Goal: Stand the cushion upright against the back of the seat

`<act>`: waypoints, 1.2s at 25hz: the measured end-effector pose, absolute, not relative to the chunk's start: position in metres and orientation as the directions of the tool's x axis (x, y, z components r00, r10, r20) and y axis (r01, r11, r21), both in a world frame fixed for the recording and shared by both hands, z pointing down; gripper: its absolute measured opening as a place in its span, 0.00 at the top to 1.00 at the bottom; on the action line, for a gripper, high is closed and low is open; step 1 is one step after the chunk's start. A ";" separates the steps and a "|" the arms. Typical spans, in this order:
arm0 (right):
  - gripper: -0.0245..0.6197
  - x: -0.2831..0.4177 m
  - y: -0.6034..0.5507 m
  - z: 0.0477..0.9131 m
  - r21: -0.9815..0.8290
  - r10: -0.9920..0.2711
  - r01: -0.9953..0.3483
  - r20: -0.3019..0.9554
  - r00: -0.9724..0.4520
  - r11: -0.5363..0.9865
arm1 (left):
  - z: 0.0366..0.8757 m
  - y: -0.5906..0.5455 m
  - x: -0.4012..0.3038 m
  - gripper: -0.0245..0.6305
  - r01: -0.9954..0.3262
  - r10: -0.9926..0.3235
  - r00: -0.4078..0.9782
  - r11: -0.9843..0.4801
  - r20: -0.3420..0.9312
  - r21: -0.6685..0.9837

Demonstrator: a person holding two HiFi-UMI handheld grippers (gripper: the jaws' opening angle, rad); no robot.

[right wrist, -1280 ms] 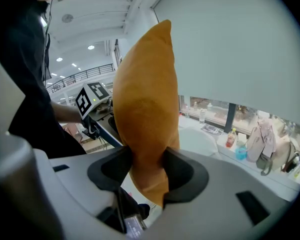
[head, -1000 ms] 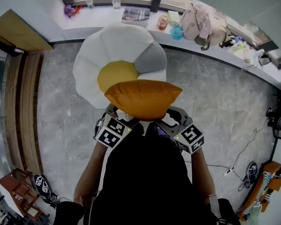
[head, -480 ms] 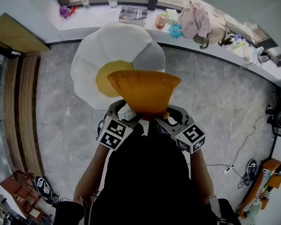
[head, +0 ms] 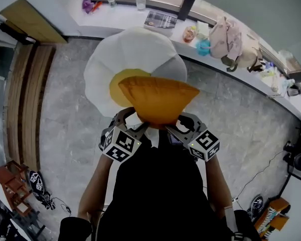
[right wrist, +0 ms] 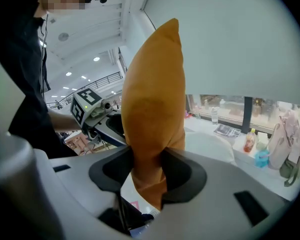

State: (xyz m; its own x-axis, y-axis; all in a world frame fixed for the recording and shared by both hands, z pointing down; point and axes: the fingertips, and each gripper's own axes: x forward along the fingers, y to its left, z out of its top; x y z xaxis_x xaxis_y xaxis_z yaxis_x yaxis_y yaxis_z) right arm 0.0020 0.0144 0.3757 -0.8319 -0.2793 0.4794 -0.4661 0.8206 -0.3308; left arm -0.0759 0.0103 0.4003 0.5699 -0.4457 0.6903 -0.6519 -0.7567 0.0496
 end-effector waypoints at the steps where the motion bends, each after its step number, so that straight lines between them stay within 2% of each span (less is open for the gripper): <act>1: 0.66 0.003 0.006 0.378 -0.335 -0.249 -0.444 0.488 -0.836 0.831 | 0.401 0.003 -0.075 0.57 -0.661 -0.450 0.554 -0.749 0.700 0.042; 5: 0.67 0.012 -0.028 0.393 -0.354 -0.132 -0.356 0.524 -0.841 0.865 | 0.407 -0.029 -0.067 0.57 -0.688 -0.475 0.489 -0.725 0.732 -0.011; 14: 0.68 0.036 -0.108 0.455 -0.419 0.040 -0.239 0.557 -0.830 0.876 | 0.457 -0.104 -0.042 0.58 -0.701 -0.474 0.379 -0.707 0.795 -0.087; 18: 0.68 0.040 -0.137 0.487 -0.410 0.055 -0.215 0.553 -0.831 0.886 | 0.490 -0.127 -0.034 0.58 -0.703 -0.459 0.362 -0.706 0.812 -0.086; 25: 0.67 0.029 -0.148 0.549 -0.362 0.070 -0.205 0.618 -0.783 0.909 | 0.545 -0.146 -0.045 0.60 -0.649 -0.463 0.285 -0.737 0.839 -0.187; 30: 0.67 0.021 -0.159 0.592 -0.303 0.025 -0.246 0.674 -0.738 0.921 | 0.592 -0.157 -0.056 0.63 -0.636 -0.443 0.263 -0.747 0.857 -0.191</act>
